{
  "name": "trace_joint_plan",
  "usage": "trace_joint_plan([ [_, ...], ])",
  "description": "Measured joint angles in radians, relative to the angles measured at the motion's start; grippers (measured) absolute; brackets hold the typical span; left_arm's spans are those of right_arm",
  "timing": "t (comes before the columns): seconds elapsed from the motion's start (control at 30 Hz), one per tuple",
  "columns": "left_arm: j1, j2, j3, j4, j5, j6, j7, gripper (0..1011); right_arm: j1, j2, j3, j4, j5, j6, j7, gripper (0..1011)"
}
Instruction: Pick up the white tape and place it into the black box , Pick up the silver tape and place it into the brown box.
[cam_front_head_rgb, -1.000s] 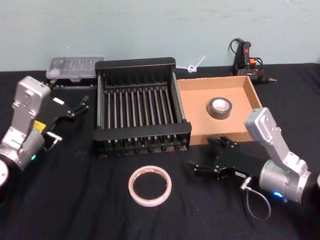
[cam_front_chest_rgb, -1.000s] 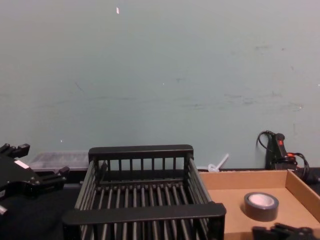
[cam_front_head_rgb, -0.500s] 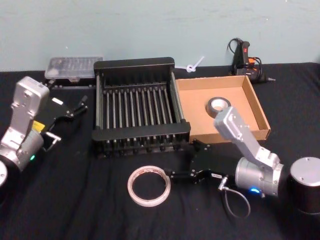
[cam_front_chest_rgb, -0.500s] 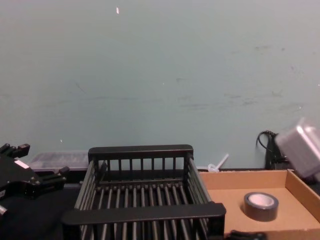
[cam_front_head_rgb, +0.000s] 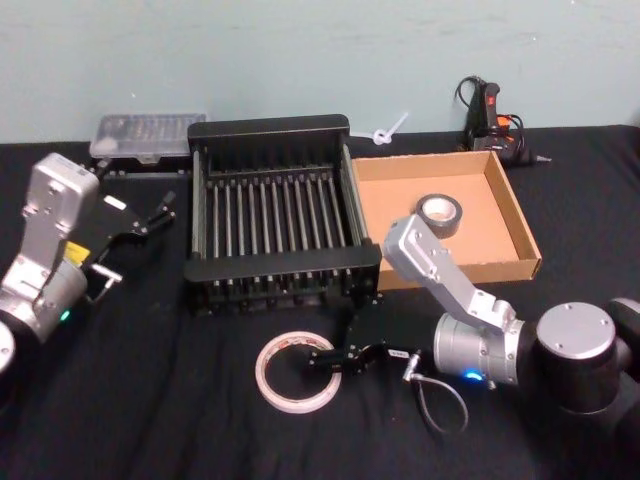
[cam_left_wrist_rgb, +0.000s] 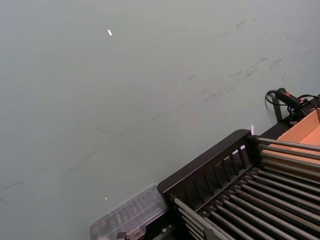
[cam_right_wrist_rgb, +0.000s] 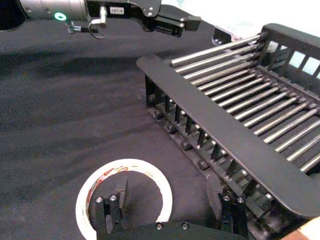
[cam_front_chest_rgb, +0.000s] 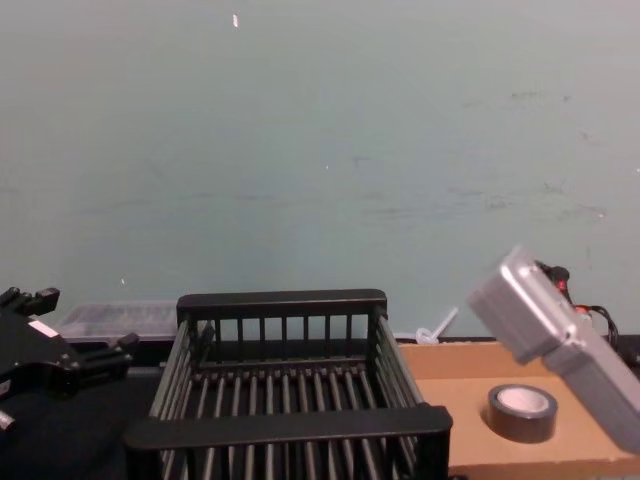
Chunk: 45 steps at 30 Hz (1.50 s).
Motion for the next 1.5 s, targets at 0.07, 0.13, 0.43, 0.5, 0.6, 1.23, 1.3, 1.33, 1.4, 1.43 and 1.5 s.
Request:
trace_joint_plan([
  [0.07, 0.0, 0.0, 0.0, 0.0, 0.0, 0.0, 0.0, 1001, 0.006, -0.002, -0.006, 0.006, -0.003, 0.006, 0.0, 1002],
  [0.13, 0.0, 0.0, 0.0, 0.0, 0.0, 0.0, 0.0, 1001, 0.012, -0.002, -0.015, 0.011, -0.009, 0.016, -0.001, 1002],
  [0.43, 0.0, 0.0, 0.0, 0.0, 0.0, 0.0, 0.0, 1001, 0.028, 0.0, -0.033, 0.012, -0.028, 0.053, -0.011, 1002],
  [0.5, 0.0, 0.0, 0.0, 0.0, 0.0, 0.0, 0.0, 1001, 0.031, -0.001, -0.035, 0.012, -0.032, 0.059, -0.012, 1002],
  [0.6, 0.0, 0.0, 0.0, 0.0, 0.0, 0.0, 0.0, 1001, 0.035, -0.003, -0.037, 0.014, -0.035, 0.064, -0.013, 1002],
  [1.23, 0.0, 0.0, 0.0, 0.0, 0.0, 0.0, 0.0, 1001, 0.039, -0.012, -0.05, 0.028, -0.036, 0.079, -0.008, 1002],
  [1.3, 0.0, 0.0, 0.0, 0.0, 0.0, 0.0, 0.0, 1001, 0.038, -0.012, -0.05, 0.028, -0.037, 0.08, -0.01, 1002],
  [1.33, 0.0, 0.0, 0.0, 0.0, 0.0, 0.0, 0.0, 1001, 0.037, -0.012, -0.05, 0.029, -0.037, 0.08, -0.01, 1002],
  [1.4, 0.0, 0.0, 0.0, 0.0, 0.0, 0.0, 0.0, 1001, 0.037, -0.012, -0.05, 0.029, -0.038, 0.08, -0.011, 1002],
  [1.43, 0.0, 0.0, 0.0, 0.0, 0.0, 0.0, 0.0, 1002, 0.037, -0.012, -0.05, 0.029, -0.038, 0.081, -0.011, 1002],
  [1.5, 0.0, 0.0, 0.0, 0.0, 0.0, 0.0, 0.0, 1001, 0.036, -0.013, -0.051, 0.03, -0.042, 0.081, -0.015, 1002],
])
